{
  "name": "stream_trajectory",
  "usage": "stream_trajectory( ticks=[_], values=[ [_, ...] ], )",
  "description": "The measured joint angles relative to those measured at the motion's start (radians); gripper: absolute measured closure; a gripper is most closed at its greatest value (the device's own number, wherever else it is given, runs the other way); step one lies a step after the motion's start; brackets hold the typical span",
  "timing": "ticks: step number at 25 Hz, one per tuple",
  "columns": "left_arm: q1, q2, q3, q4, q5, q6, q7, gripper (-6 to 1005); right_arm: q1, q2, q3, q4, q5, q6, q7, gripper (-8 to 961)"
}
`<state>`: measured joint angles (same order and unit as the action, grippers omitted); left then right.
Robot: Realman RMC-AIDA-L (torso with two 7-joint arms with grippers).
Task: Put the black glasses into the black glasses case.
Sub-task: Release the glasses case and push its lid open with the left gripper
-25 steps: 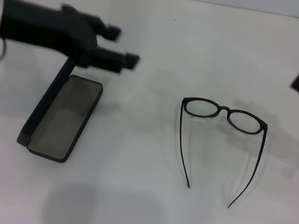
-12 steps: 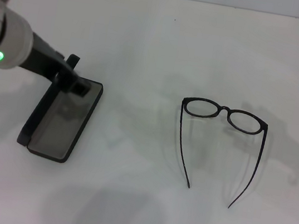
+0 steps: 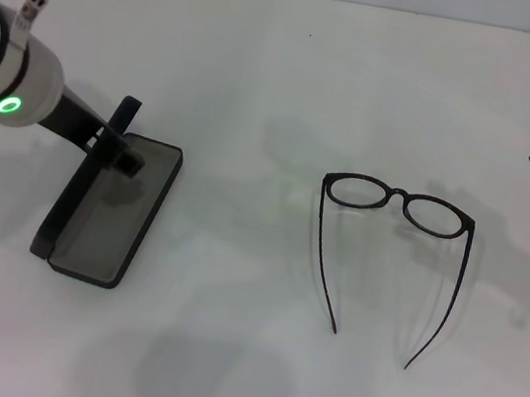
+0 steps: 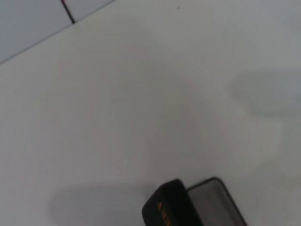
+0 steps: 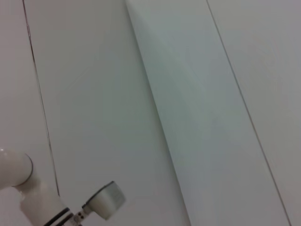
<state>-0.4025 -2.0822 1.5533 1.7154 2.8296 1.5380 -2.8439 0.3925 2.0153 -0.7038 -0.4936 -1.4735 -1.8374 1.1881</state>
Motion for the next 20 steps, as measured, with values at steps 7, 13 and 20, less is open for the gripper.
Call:
stream_trajectory(
  ticks=[7, 13, 20],
  values=[
    [-0.039, 0.007, -0.012, -0.105, 0.002, -0.012, 0.008, 336, 0.0, -0.001, 0.001, 0.003, 0.001, 0.003, -0.003, 168],
    [-0.044, 0.01, -0.005, -0.118, 0.003, -0.007, 0.01, 357, -0.001, -0.001, 0.003, 0.003, 0.001, 0.002, -0.004, 171],
    [-0.04, 0.01, -0.003, -0.114, 0.006, -0.006, 0.019, 607, -0.002, -0.002, 0.003, 0.015, 0.001, 0.0, -0.004, 174]
  ],
)
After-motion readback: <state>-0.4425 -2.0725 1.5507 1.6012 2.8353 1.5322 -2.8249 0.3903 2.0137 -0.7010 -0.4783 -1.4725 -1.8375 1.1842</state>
